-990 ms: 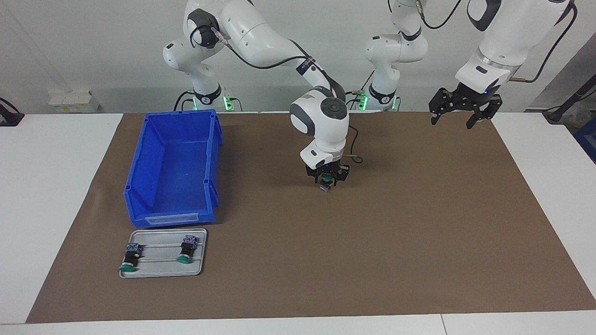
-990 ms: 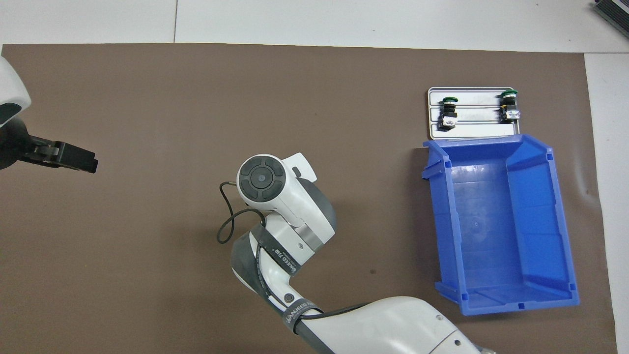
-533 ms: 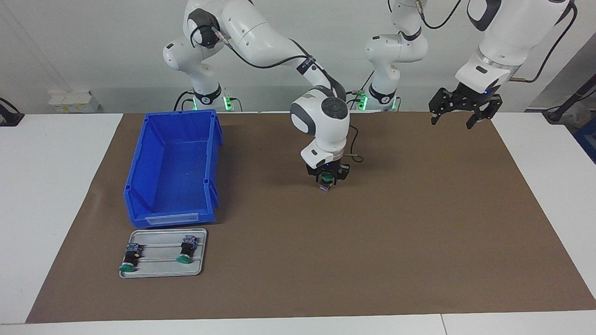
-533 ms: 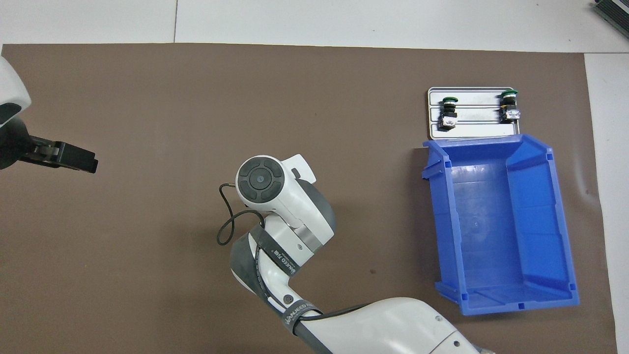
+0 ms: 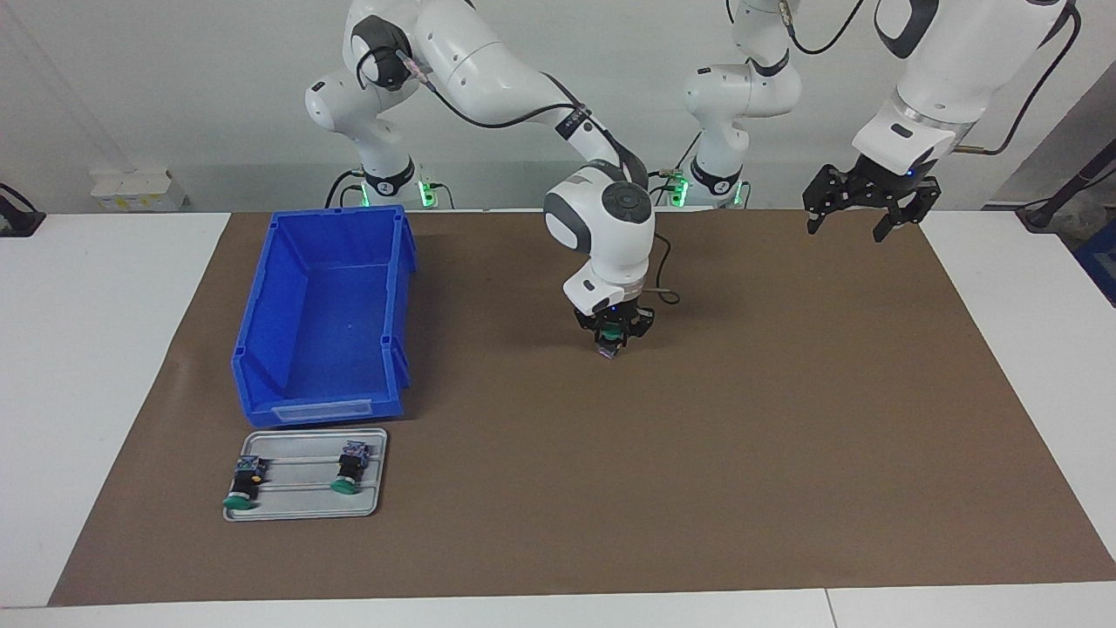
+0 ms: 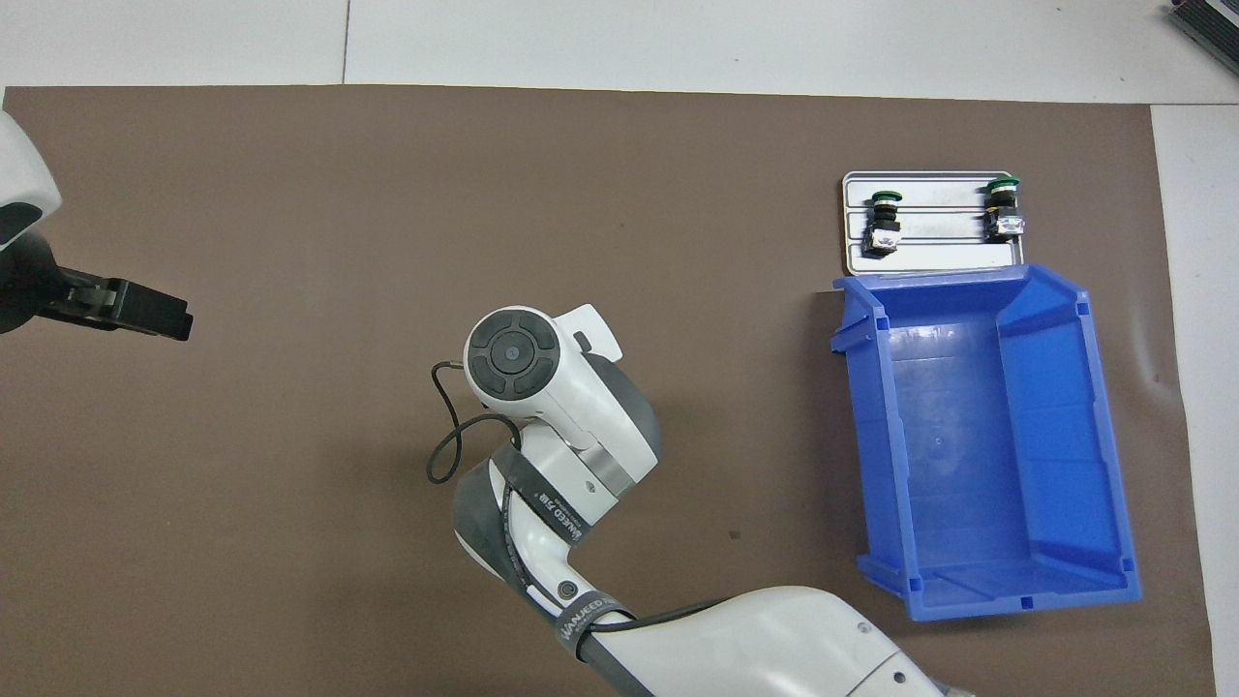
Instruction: Place and press button with both arms
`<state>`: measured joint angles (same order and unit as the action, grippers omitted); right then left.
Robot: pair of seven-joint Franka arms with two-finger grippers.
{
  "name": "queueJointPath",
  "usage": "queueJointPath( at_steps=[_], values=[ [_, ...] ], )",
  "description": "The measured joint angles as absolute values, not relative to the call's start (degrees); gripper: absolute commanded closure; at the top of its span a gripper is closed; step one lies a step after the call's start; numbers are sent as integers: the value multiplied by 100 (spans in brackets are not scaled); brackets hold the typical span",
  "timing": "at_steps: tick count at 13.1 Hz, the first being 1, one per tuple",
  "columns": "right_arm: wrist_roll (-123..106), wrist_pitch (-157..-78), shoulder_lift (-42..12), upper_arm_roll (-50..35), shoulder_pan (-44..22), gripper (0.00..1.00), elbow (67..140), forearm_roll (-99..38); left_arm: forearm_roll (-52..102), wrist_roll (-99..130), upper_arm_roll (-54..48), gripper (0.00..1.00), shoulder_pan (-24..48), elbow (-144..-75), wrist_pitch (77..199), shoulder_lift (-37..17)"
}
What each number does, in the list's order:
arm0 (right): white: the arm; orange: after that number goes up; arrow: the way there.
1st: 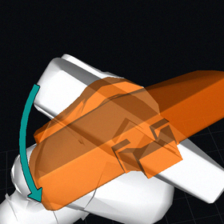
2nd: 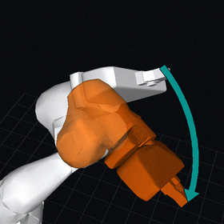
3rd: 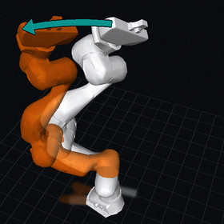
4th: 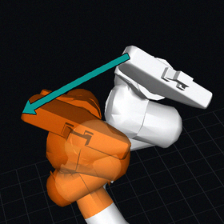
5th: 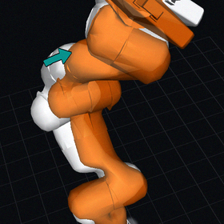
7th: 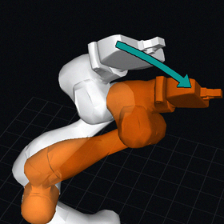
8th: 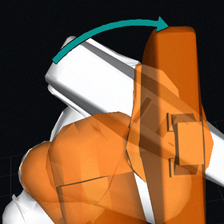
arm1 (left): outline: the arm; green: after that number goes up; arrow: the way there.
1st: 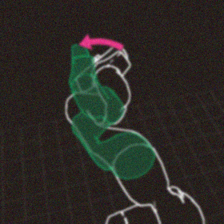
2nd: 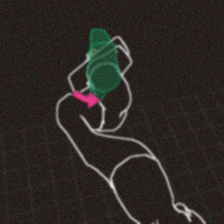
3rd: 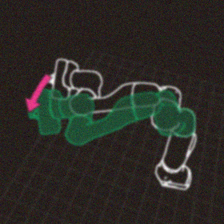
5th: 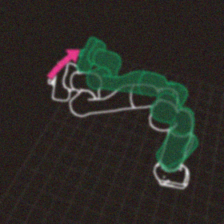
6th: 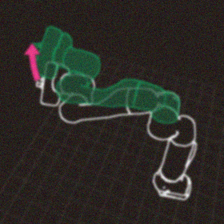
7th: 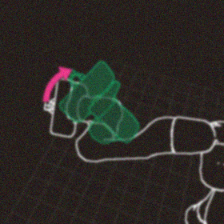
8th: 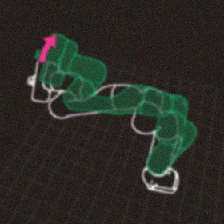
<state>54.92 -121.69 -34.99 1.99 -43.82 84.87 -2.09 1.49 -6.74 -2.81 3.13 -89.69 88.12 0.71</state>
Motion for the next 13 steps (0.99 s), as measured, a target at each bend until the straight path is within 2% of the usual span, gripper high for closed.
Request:
queueJointPath(
  at_steps=[9,13],
  values=[
    [5492,-12159,-3479,208,-4327,78,8474,-210,149,-674,-281,0,313,-8969,8812,71],
    [5008,-11858,-3433,227,-3879,84,8219,-210,149,-674,-281,0,313,-8969,8812,71]
  ],
)
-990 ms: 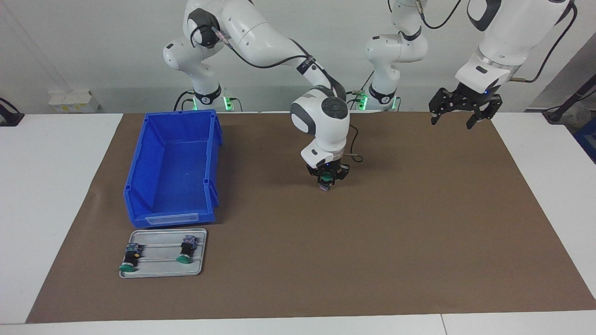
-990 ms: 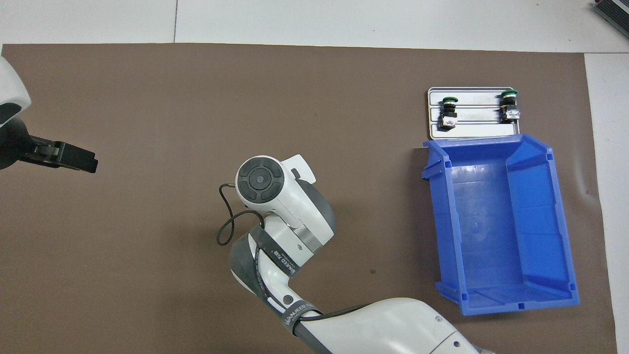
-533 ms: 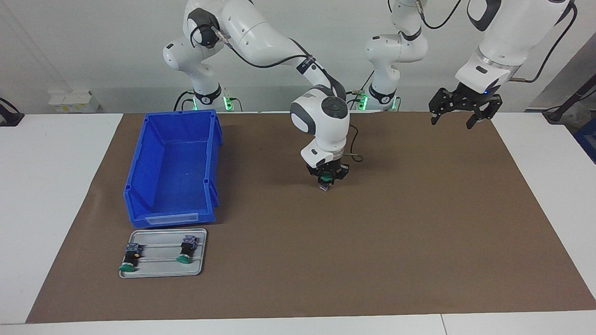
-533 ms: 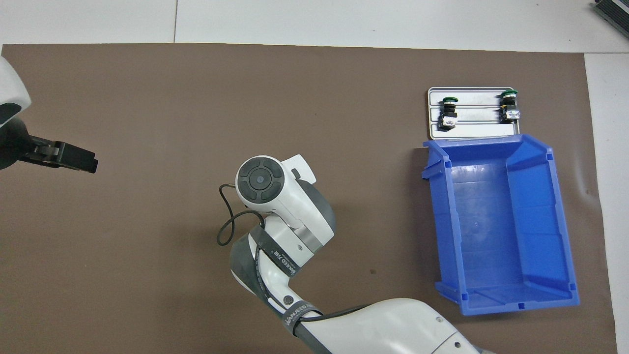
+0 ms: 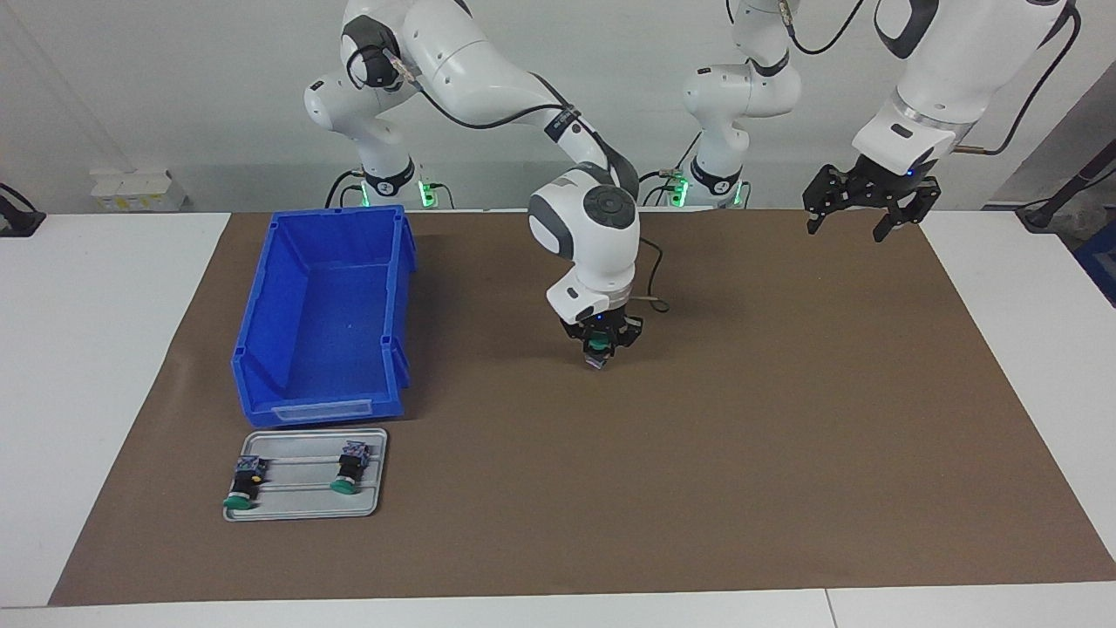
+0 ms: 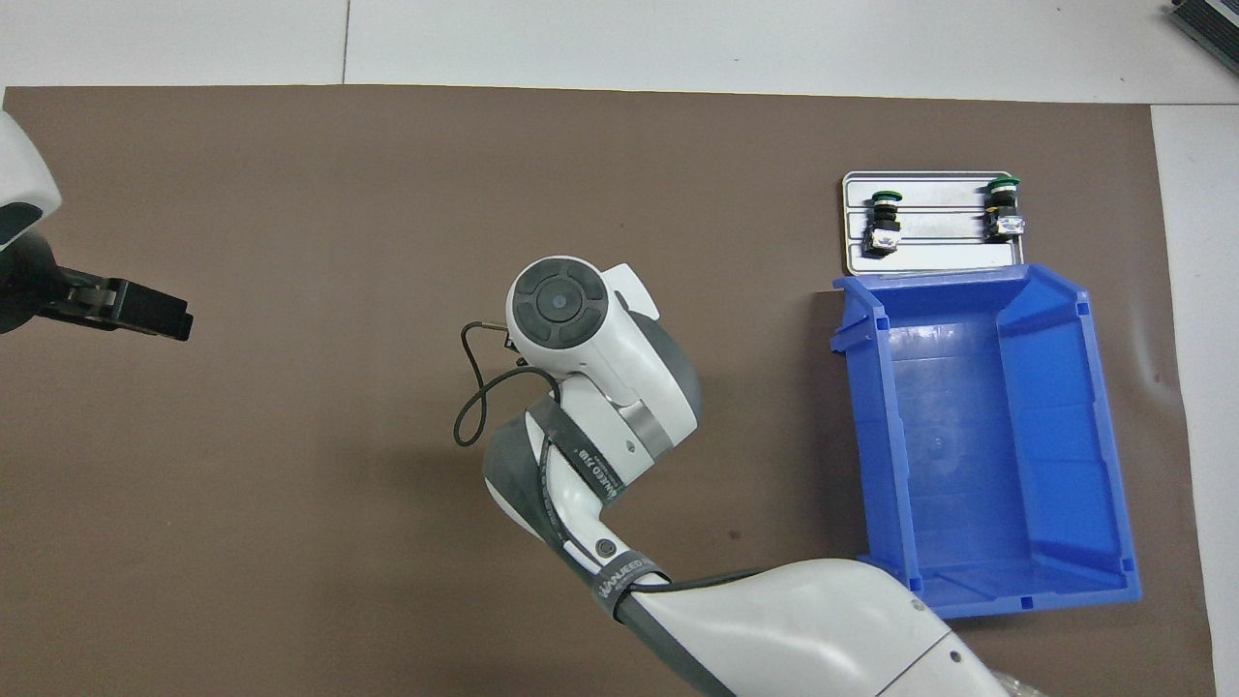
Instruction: Place and press button with both arms
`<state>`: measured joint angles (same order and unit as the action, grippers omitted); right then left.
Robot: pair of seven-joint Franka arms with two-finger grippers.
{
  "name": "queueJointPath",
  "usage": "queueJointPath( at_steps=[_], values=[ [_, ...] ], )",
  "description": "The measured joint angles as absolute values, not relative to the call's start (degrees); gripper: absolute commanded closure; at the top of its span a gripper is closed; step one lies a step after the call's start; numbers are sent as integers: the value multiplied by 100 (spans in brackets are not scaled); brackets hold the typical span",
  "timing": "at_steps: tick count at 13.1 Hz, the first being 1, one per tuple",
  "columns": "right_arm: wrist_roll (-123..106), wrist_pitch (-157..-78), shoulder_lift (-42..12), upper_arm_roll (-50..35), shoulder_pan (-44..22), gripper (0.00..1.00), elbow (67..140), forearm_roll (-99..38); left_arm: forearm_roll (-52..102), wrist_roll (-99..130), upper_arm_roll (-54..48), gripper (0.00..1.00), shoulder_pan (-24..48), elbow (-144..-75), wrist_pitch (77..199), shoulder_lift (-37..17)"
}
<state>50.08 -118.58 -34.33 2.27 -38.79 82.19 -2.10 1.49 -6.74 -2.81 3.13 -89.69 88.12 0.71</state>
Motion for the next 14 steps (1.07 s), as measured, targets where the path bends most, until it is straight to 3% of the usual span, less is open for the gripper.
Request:
queueJointPath(
  at_steps=[9,14],
  values=[
    [2588,-10428,-2371,306,-1804,85,7917,-172,149,-674,-281,0,313,-8969,8812,71],
    [1431,-10104,-2195,326,-744,86,7975,-153,149,-674,-281,0,313,-8969,8812,71]
  ],
)
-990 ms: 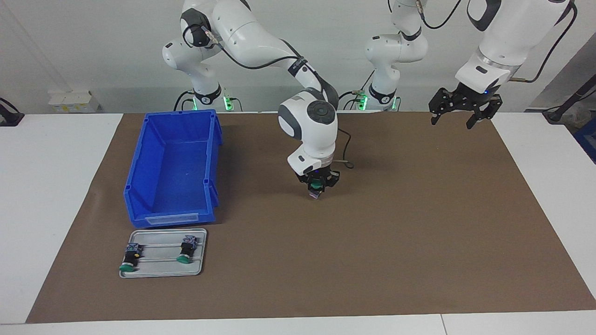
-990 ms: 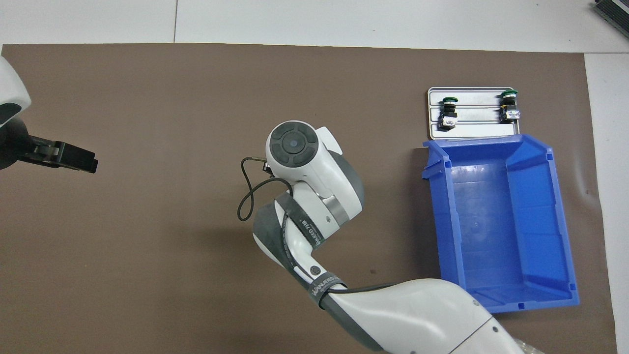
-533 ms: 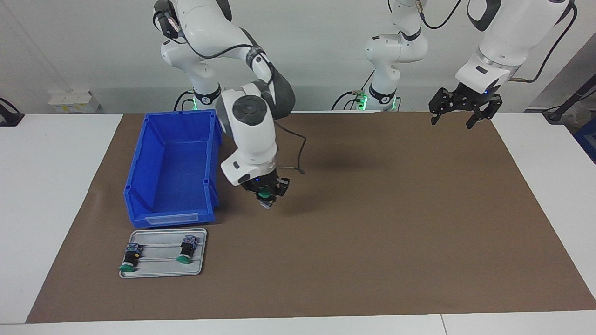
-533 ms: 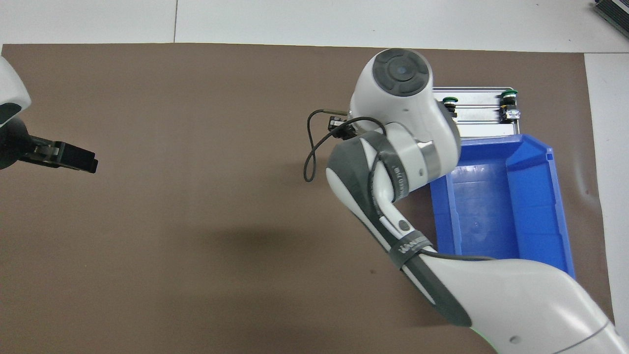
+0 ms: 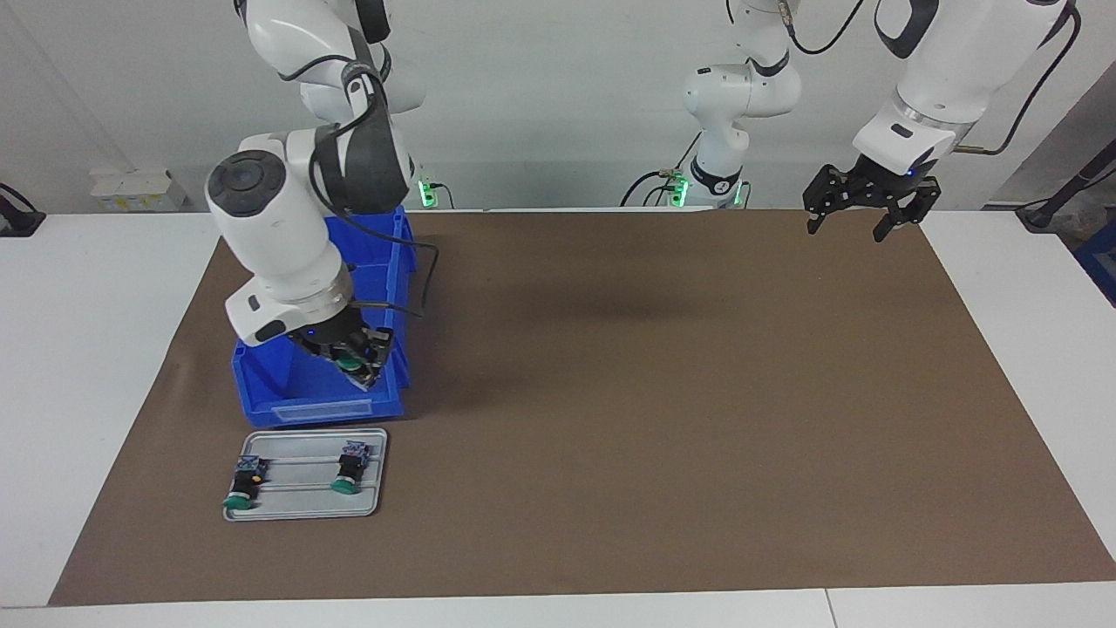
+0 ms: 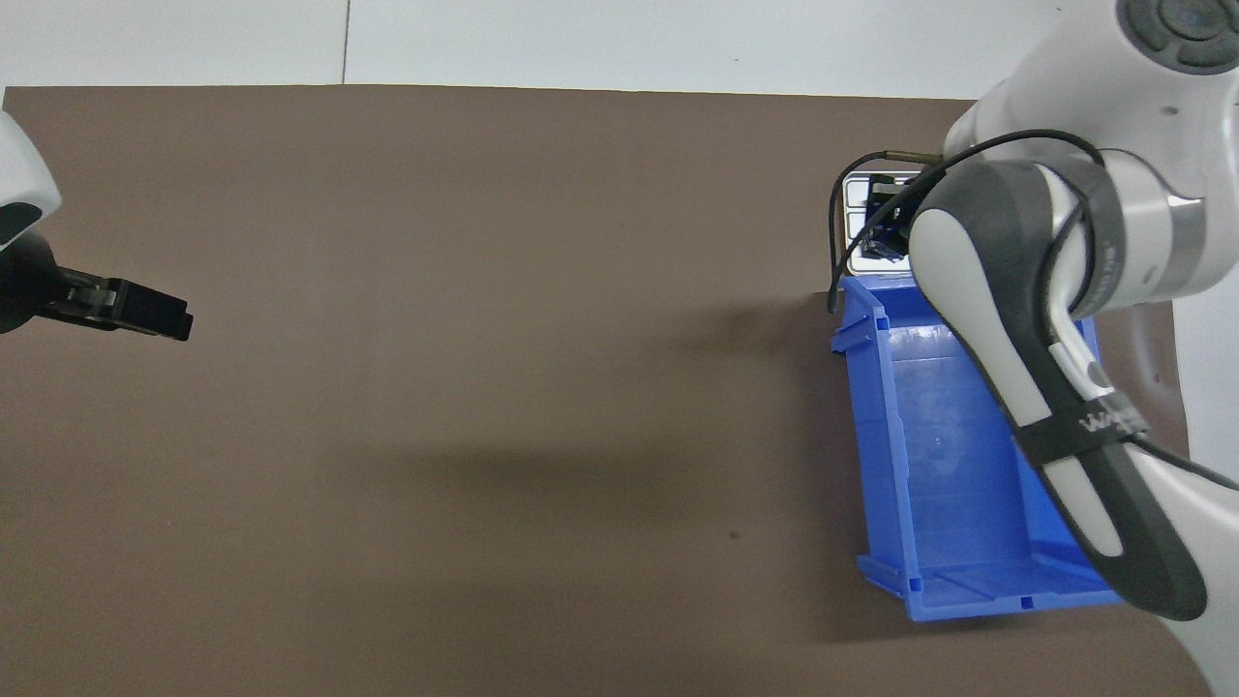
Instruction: Place and press button with both arms
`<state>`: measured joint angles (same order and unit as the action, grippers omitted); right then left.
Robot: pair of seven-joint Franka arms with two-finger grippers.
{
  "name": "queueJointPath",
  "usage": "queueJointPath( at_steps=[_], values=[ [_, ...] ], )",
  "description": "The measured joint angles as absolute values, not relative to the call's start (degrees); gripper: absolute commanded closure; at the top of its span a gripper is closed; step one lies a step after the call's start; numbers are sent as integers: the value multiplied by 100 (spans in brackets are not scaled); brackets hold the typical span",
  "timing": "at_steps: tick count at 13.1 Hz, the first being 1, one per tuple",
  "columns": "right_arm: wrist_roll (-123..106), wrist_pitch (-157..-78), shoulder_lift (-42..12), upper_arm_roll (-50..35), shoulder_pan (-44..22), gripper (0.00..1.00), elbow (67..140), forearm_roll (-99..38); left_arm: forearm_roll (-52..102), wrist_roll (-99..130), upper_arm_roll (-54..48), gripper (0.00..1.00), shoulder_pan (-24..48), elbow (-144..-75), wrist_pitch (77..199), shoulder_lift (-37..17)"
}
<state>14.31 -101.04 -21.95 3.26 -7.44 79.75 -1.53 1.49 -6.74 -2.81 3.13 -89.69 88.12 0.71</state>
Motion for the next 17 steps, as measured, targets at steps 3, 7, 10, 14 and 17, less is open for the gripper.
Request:
queueJointPath(
  at_steps=[3,7,10,14,17],
  values=[
    [1090,-10099,-2081,327,-292,86,8369,-153,149,-673,-281,0,313,-8969,8812,71],
    [1102,-10774,-1597,296,-265,86,9679,-153,149,-673,-281,0,313,-8969,8812,71],
    [1272,-11310,-1248,270,-303,87,10554,-153,149,-673,-281,0,313,-8969,8812,71],
    [1394,-12357,-1094,266,-341,87,11359,-153,149,-674,-281,0,313,-8970,8812,71],
    [1394,-12956,-1100,266,-341,87,11769,-153,149,-673,-281,0,313,-8969,8812,71]
  ],
)
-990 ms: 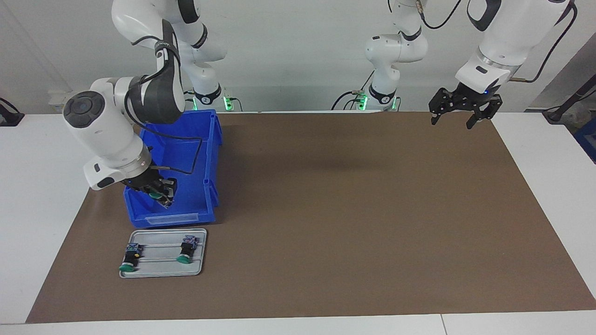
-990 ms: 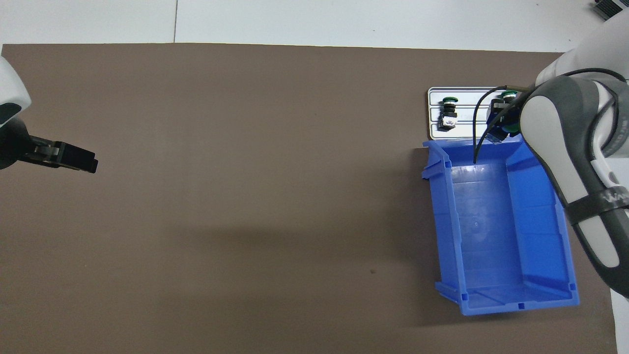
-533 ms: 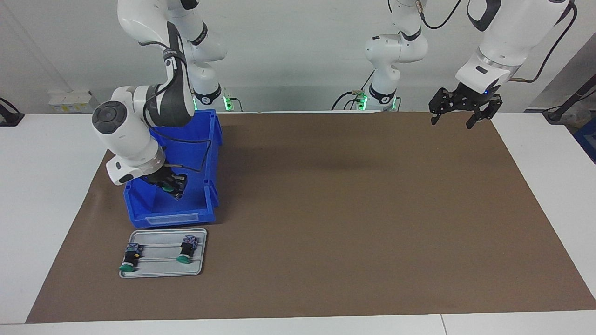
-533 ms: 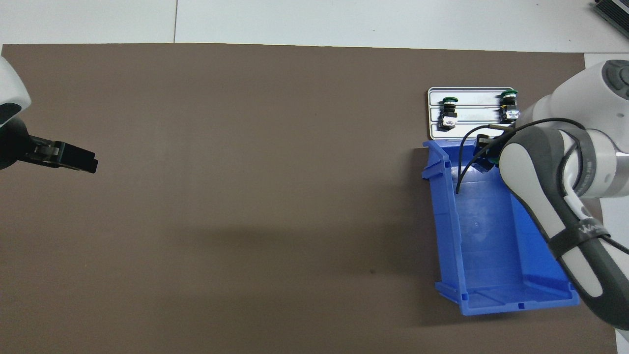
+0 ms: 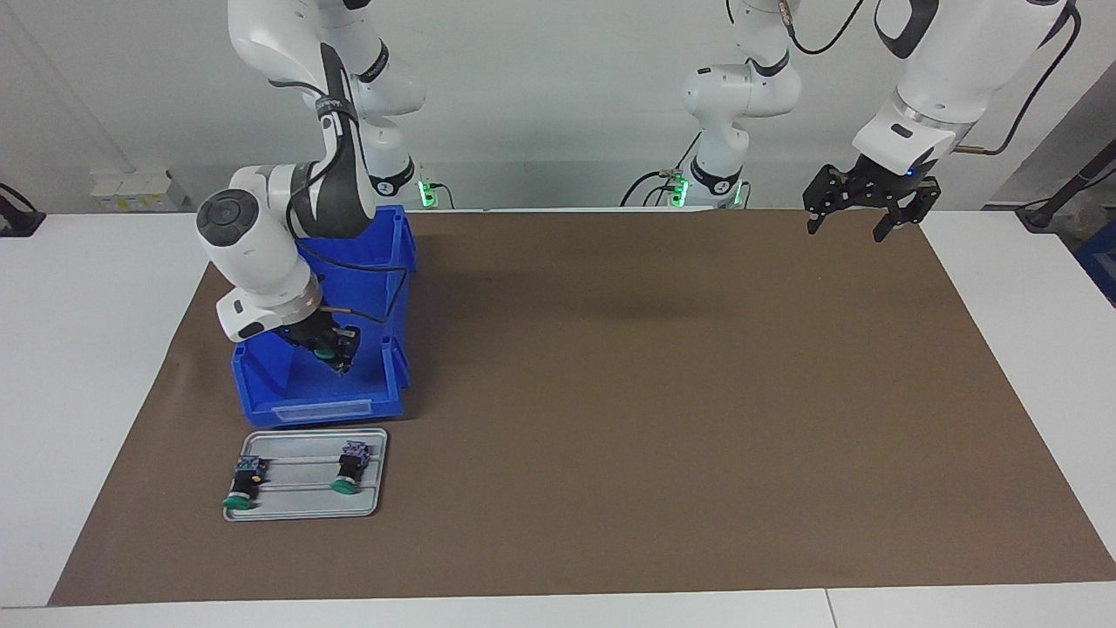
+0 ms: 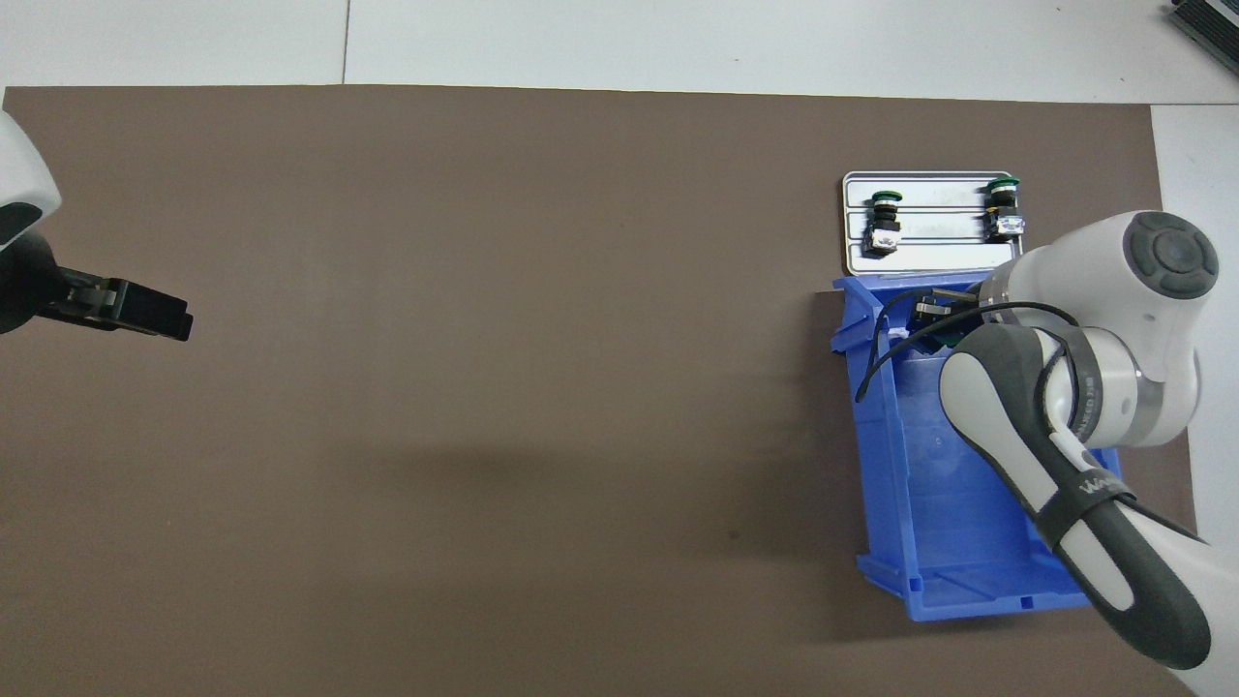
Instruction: Place and press button with both arms
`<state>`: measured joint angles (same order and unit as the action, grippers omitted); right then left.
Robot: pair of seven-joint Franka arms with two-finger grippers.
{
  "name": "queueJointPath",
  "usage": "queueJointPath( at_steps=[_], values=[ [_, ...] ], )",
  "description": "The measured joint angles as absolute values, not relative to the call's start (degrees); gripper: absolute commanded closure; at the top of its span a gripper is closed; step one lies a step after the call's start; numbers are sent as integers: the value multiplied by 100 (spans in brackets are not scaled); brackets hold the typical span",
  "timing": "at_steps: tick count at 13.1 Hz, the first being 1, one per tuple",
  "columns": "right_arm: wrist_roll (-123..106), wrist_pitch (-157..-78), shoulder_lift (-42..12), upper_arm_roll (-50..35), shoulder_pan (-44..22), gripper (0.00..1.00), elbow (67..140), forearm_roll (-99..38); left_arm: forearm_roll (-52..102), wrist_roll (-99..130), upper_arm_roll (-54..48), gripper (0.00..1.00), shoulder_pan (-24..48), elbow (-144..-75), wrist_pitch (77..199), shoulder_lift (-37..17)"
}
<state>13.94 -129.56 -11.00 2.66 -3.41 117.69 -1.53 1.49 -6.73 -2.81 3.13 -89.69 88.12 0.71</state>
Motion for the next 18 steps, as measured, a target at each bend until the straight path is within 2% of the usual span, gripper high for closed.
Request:
queueJointPath(
  at_steps=[5,6,7,8,9,10,12,16,18],
  values=[
    [1395,-13423,-1128,267,-341,86,12088,-153,149,-673,-281,0,313,-8970,8812,71],
    [1395,-13547,-1147,267,-341,84,12137,-153,149,-673,-281,0,313,-8969,8812,71],
    [1395,-13611,-1134,267,-341,77,12158,-153,149,-673,-282,0,313,-8970,8812,71],
    [1395,-13633,-1133,267,-341,61,12171,-153,149,-673,-281,0,313,-8969,8812,71],
    [1395,-13634,-1130,267,-341,39,12172,-153,149,-673,-281,0,313,-8970,8812,71],
    [1396,-13636,-1131,267,-341,22,12173,-153,149,-673,-281,0,313,-8969,8812,71],
    [1398,-13655,-1161,267,-341,8,12182,-153,149,-673,-281,0,313,-8969,8812,71],
    [1409,-13707,-1187,268,-341,7,12118,-153,149,-673,-281,0,313,-8970,8812,71],
    [1410,-13463,-1180,268,-341,7,11918,-153,149,-673,-282,0,313,-8970,8812,71]
  ],
)
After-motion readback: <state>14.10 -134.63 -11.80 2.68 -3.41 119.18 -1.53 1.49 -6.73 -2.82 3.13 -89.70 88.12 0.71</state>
